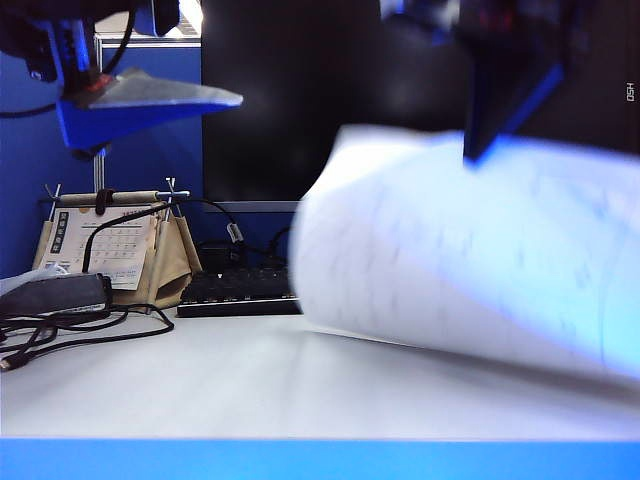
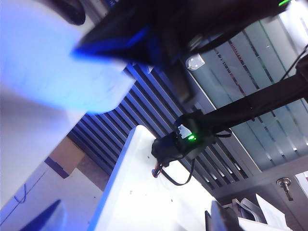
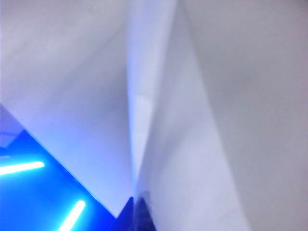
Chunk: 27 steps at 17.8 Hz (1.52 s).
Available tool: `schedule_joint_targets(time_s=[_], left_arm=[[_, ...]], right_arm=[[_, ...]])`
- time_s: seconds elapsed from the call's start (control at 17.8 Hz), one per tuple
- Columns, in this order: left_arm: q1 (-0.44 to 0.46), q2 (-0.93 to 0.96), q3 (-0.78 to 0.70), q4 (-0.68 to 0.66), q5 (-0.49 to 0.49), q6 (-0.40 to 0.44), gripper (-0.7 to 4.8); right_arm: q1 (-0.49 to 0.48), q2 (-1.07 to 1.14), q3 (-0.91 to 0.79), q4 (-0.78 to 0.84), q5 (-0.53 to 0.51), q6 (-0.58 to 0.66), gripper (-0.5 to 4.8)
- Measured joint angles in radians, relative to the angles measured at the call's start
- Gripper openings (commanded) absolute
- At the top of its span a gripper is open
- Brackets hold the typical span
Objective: Put a wrinkled paper upside down.
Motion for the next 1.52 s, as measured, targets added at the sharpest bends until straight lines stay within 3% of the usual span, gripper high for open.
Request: schedule_joint_targets(time_s=[0.34, 0.68, 0.79, 0.96, 1.18, 1.52], left_arm=[[0.0, 0.0, 0.0, 0.0, 0.002, -0.001, 3.95], [0.0, 0.0, 0.0, 0.0, -0.002, 0.0, 3.95], [0.0, 0.0, 0.0, 0.0, -0.004, -0.001, 3.95], [0.0, 0.0, 0.0, 0.0, -0.007, -0.001, 3.95], [0.0, 0.0, 0.0, -0.001, -0.008, -0.001, 3.95], [0.0, -0.002, 0.0, -0.005, 0.003, -0.009, 3.95]], right_arm=[[0.011, 0.0, -0.217, 0.19, -0.2, 0.096, -0.06], [0.104, 0.018, -0.298, 0.264, -0.22, 0.145, -0.06], [0.185, 0.021, -0.298, 0.272, -0.244, 0.171, -0.06], [0.222, 0.066, -0.298, 0.332, -0.207, 0.182, -0.06], [0.193, 0.156, -0.298, 0.379, -0.172, 0.184, -0.06], [0.019, 0.174, -0.29, 0.455, -0.17, 0.185, -0.06]])
